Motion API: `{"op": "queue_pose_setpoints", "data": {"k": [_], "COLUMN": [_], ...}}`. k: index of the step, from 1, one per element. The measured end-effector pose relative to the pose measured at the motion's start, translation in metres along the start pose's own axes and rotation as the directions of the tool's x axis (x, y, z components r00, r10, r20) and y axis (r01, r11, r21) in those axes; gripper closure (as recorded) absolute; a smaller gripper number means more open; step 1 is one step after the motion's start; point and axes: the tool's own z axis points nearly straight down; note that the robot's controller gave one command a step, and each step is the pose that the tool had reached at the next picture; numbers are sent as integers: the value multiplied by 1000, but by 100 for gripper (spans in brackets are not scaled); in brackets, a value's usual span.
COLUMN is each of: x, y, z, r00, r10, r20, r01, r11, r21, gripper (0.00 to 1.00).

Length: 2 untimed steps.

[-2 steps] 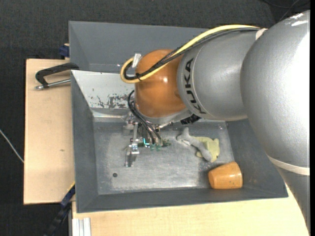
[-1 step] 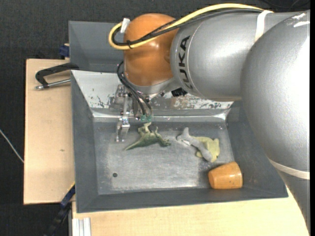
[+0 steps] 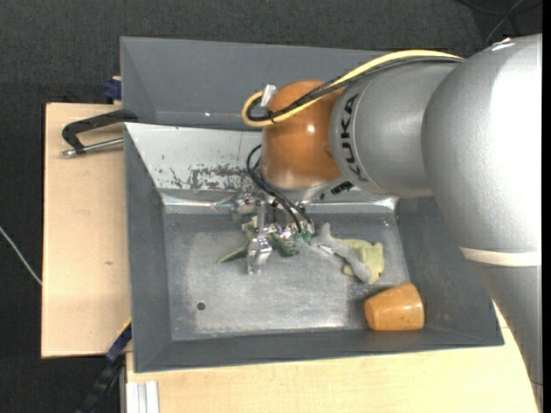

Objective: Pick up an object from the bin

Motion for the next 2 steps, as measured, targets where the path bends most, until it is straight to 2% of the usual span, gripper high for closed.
{"op": "queue_pose_setpoints", "data": {"k": [1,2], "x": [-2,4], "y": [4,-9], "z": [-4,-138], "r00": [1000,1000], "r10": [-4,2], "r20": [7,13], "r01": [4,-2], "r11": [1000,1000], "r21": [-4,-1], "gripper": [100,100]}}
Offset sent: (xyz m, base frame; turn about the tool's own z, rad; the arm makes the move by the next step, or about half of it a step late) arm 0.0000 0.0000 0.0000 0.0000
